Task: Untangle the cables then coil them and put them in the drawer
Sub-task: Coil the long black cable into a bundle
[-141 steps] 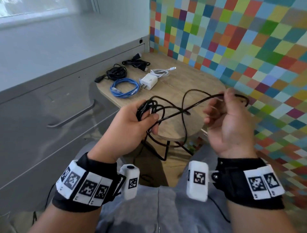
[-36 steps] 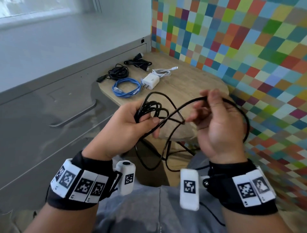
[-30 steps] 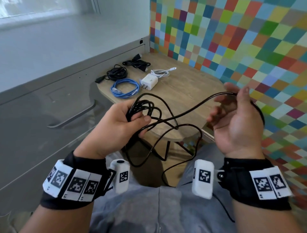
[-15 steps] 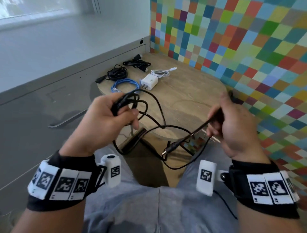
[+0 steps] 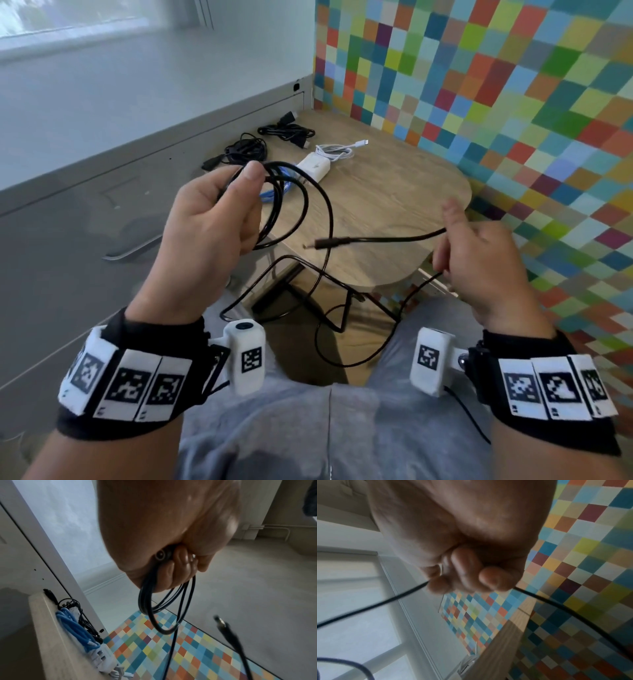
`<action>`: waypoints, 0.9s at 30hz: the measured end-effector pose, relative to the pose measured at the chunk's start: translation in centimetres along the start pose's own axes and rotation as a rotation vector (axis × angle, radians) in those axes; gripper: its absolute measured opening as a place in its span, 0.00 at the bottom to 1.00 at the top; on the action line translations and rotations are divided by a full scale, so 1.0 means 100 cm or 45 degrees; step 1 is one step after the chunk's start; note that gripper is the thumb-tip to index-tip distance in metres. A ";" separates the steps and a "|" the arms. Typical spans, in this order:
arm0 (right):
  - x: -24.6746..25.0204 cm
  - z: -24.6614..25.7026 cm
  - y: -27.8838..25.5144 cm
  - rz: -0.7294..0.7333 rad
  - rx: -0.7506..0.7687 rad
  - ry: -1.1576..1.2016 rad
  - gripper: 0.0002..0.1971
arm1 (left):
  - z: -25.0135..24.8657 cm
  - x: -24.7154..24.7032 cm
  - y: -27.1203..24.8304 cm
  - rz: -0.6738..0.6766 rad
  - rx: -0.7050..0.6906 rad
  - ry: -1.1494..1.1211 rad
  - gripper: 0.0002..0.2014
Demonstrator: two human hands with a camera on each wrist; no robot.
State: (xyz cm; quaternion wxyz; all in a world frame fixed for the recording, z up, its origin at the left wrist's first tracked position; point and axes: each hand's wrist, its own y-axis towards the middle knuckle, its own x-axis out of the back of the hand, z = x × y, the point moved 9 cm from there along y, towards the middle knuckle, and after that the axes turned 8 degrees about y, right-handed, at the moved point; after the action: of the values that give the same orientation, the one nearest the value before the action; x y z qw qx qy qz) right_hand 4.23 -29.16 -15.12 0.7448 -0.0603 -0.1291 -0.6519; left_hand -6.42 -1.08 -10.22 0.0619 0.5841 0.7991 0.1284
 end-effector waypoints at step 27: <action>-0.053 0.006 -0.014 0.285 0.042 0.432 0.05 | -0.014 0.027 0.004 -0.146 0.081 -0.651 0.20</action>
State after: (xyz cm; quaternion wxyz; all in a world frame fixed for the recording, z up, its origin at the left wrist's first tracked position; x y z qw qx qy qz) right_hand 2.19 -24.17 -16.08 0.8246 0.0488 -0.0049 -0.5636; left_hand -7.23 1.37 -8.59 0.2505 0.5529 0.7930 -0.0521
